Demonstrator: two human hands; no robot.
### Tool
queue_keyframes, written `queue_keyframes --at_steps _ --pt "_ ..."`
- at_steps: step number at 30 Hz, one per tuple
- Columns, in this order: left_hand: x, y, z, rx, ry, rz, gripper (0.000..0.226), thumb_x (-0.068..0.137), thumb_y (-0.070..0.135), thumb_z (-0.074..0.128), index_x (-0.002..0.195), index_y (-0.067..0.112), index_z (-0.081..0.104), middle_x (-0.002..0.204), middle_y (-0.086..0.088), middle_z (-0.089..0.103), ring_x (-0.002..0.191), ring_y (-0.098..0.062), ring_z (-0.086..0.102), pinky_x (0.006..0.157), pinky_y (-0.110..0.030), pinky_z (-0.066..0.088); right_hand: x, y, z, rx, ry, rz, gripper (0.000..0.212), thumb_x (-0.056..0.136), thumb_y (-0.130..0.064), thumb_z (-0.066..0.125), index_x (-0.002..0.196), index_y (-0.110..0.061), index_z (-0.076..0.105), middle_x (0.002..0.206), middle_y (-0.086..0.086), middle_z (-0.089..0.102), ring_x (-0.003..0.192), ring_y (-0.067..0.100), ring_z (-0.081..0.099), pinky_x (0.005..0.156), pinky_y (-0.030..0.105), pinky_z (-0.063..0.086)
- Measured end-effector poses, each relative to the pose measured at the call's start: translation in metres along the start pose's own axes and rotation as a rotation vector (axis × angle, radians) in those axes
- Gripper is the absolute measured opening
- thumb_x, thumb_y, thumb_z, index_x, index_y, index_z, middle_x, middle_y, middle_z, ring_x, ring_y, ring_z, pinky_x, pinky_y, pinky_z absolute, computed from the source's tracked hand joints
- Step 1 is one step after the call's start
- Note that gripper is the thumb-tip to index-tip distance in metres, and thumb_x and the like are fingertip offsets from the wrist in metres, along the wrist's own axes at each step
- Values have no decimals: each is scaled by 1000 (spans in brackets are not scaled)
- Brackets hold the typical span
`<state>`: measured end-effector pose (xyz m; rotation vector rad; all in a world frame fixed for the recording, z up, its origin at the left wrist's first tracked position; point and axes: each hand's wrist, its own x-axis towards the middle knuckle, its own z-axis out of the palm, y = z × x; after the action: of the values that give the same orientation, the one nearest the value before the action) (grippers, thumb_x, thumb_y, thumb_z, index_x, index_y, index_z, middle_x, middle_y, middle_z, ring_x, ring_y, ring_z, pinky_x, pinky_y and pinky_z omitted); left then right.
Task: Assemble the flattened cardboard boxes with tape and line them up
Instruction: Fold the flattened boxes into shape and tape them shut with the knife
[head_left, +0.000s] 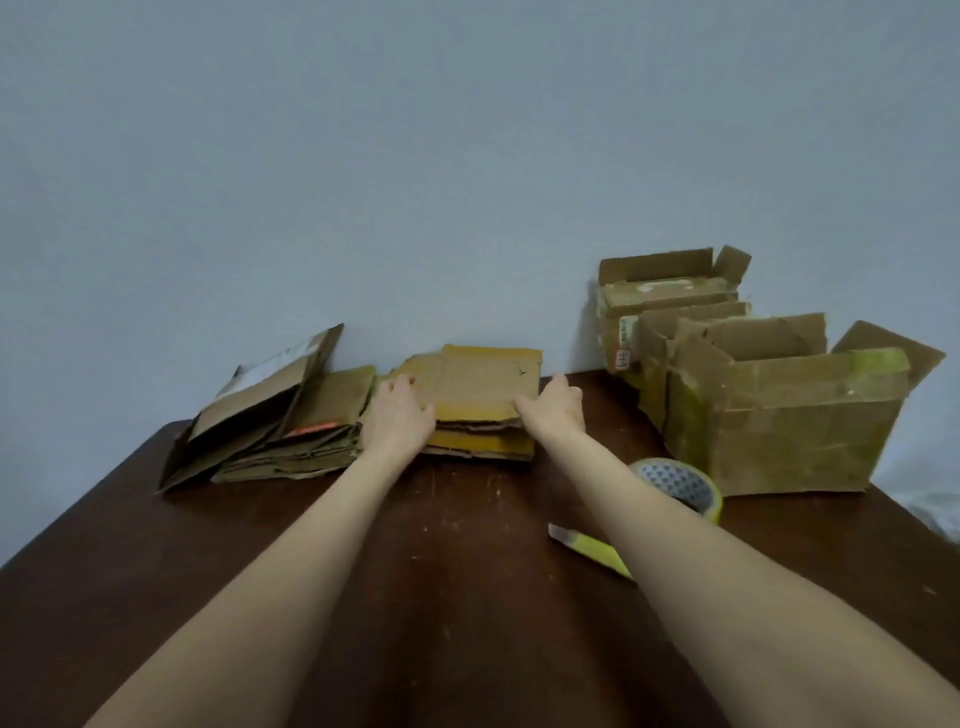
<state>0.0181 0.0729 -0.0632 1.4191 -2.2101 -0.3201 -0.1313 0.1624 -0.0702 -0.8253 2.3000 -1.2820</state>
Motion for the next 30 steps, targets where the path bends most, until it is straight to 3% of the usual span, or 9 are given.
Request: queue_keyframes --at_steps 2,5,8,11,14,16,22,25,30 --pt "19 -19 0 -7 -16 -42 53 96 30 48 144 9 35 145 -15 39 130 -30 42 103 -42 38 20 -3 13 85 -4 79 66 85 -33 69 136 -3 40 137 16 43 115 33 54 90 39 49" --pt "31 -38 9 16 -88 -43 51 99 43 39 137 10 47 137 -13 51 123 -30 49 96 -38 42 44 -4 27 288 -4 153 46 86 -31 65 116 1 52 116 11 59 96 27 57 75 33 47" --pt "29 -44 19 17 -122 -16 52 98 51 33 124 15 58 122 -9 62 110 -29 57 81 -34 42 58 -7 36 452 -1 187 31 89 -17 62 116 -2 58 112 9 63 95 26 58 80 34 50" --pt "34 -45 11 -194 -2 -93 62 93 55 44 138 13 44 138 -10 51 122 -28 51 95 -39 42 54 -10 35 649 -53 175 23 91 -5 59 114 -12 61 114 7 66 99 24 62 92 41 52" --pt "38 -40 -16 -508 114 -172 98 76 67 59 150 16 21 151 -10 33 134 -29 40 107 -49 37 37 -11 24 805 -140 78 30 94 -4 56 122 -11 59 114 7 67 102 24 64 93 42 52" --pt "32 -36 -38 -674 166 -167 108 73 65 66 152 21 8 157 -7 21 141 -27 29 113 -49 30 17 -13 13 860 -197 -3 29 95 -3 54 123 -12 58 113 5 67 100 21 66 91 40 53" --pt "-30 -46 -80 -762 90 -41 135 46 68 79 152 29 4 157 -1 22 141 -22 29 112 -49 32 -51 -7 -8 603 -351 -318 34 85 -5 68 107 -28 56 114 1 66 98 12 64 86 32 54" --pt "-75 -57 -85 -763 29 29 135 41 65 81 150 32 10 149 -1 35 131 -20 43 106 -48 41 -91 2 -3 555 -366 -427 58 77 -11 79 125 -26 51 110 -12 63 94 -1 63 80 20 54" --pt "-136 -104 -83 -774 -182 50 120 37 68 84 140 36 30 131 9 54 121 -16 54 87 -26 51 -134 40 25 154 -206 -502 94 72 -39 79 148 -39 25 140 -9 44 123 15 49 98 41 48"
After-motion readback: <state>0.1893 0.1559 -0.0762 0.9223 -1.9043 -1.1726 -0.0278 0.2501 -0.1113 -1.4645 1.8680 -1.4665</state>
